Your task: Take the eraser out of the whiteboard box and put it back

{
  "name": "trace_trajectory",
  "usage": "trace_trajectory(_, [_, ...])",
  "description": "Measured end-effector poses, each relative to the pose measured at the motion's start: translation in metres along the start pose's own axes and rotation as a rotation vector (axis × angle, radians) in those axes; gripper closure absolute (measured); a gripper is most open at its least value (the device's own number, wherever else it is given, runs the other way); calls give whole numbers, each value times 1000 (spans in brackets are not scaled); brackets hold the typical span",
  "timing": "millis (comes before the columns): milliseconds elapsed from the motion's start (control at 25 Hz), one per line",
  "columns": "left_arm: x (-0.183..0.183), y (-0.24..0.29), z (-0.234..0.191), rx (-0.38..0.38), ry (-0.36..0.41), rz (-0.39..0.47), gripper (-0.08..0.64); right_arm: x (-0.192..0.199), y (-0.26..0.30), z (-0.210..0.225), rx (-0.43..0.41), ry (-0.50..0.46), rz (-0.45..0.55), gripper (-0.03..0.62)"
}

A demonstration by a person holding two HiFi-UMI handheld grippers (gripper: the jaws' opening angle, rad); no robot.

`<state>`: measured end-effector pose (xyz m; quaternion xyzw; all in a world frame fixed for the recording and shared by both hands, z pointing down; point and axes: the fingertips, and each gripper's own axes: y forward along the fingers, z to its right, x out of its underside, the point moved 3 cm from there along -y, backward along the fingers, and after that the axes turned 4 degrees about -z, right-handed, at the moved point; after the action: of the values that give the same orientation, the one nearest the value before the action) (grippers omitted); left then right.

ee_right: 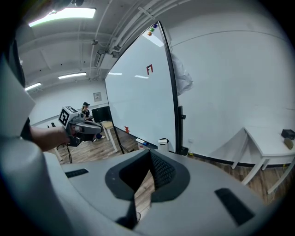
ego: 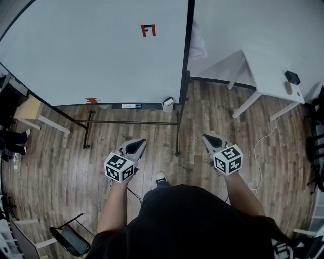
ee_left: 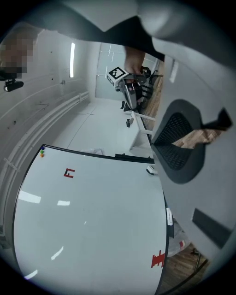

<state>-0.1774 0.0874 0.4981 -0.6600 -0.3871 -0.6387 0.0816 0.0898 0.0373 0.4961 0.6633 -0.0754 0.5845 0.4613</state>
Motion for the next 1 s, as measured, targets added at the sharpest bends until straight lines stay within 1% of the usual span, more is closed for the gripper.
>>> trace_trajectory(360, [-6, 1, -38, 51, 6, -8, 548, -27, 24, -10, 40, 3, -2, 598])
trace_trajectory(560, [-8, 3, -58, 61, 50, -32, 548, -34, 36, -15, 62, 12, -8, 598])
trace_trajectory(720, [-10, 8, -76, 89, 35, -26, 548, -41, 47, -15, 83, 24, -8, 598])
trace_trajectory(1000, [-13, 13, -100, 125, 44, -34, 549, -51, 61, -18, 121, 33, -13, 598])
